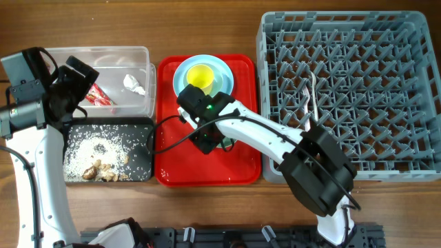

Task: Sort waste into correct bins and load items into the dishwasher rack
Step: 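Reach the right gripper to the teal bowl rim and grip it, then carry the teal bowl to the rack's back-left corner and release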

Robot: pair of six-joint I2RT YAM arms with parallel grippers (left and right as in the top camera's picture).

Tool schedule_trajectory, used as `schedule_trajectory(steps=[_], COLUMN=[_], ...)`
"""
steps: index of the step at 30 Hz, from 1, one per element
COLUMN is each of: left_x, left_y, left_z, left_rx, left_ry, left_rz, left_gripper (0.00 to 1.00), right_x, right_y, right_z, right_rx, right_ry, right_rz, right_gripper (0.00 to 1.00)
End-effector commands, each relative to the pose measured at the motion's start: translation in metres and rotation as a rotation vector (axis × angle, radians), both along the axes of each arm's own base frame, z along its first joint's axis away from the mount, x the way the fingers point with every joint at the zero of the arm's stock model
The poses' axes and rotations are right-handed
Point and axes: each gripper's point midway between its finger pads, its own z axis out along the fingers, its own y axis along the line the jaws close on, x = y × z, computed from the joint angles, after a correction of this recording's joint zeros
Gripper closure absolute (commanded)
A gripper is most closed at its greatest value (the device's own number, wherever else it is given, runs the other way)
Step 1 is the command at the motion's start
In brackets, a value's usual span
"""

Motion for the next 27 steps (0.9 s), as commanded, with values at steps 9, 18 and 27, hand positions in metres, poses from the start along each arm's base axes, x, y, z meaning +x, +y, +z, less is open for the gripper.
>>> schedule_trajectory(steps=[9,18,27], left_x=[0.001,0.001,0.001], left_y=[0.001,0.001,0.001], left_z=[0.006,0.006,0.006], left_rx=[0.012,0.012,0.012], left_ry=[-0.015,-0.015,-0.015], left_rz=[-0.011,-0.011,-0.011], left_gripper=[0.00,0.00,0.00], right_x=[-0.017,0.037,0.143], right_y=[0.011,-0.096,-0.180], right_z=[0.139,0.278,0.324], right_rx=[0.272,0.785,1.293], right_ry=[-0.006,-0.082,-0.162], right_rz=[0.004,-0.169,-0.156], right_gripper=[0.96,0.96,0.96])
